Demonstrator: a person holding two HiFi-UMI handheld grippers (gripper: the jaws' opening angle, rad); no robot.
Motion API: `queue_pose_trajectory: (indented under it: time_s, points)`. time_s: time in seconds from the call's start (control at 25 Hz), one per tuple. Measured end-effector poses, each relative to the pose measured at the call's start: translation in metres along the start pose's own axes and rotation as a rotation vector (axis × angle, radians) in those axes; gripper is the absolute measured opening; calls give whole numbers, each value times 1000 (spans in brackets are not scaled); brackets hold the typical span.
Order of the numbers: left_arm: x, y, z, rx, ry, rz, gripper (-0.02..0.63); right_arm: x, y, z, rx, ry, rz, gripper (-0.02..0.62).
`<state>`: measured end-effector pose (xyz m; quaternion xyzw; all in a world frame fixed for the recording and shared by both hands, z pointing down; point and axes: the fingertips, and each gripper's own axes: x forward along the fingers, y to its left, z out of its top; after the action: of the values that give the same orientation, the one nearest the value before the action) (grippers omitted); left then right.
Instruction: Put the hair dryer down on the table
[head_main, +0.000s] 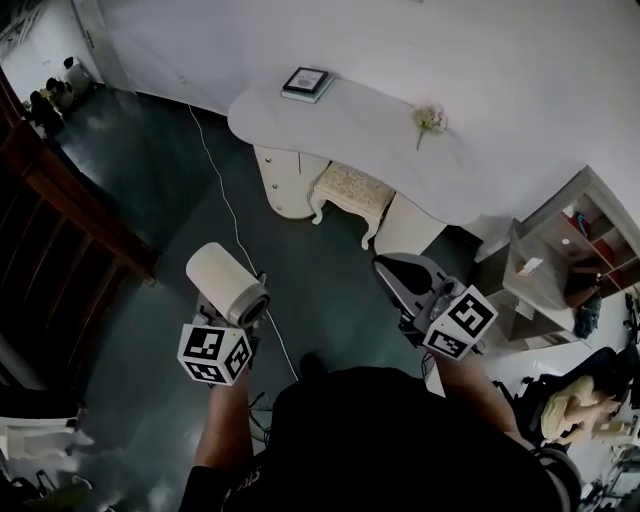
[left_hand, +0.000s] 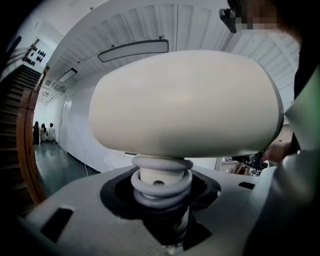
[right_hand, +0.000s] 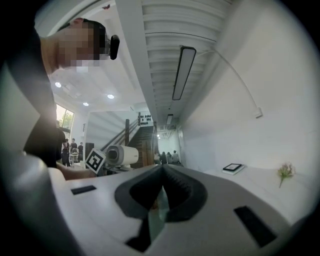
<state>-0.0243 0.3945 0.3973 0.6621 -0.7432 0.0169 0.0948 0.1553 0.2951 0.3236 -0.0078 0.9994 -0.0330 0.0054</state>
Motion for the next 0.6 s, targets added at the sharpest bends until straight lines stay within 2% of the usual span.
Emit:
queue_pose_trajectory:
  time_s: [0.28,0.6]
  points:
    - [7,44,-4,-29,6,4,210,46,-3,-16,20,50,9,6]
    - [41,80,-7,-31,41,31,210,89,-45,-22,51,32,22,6]
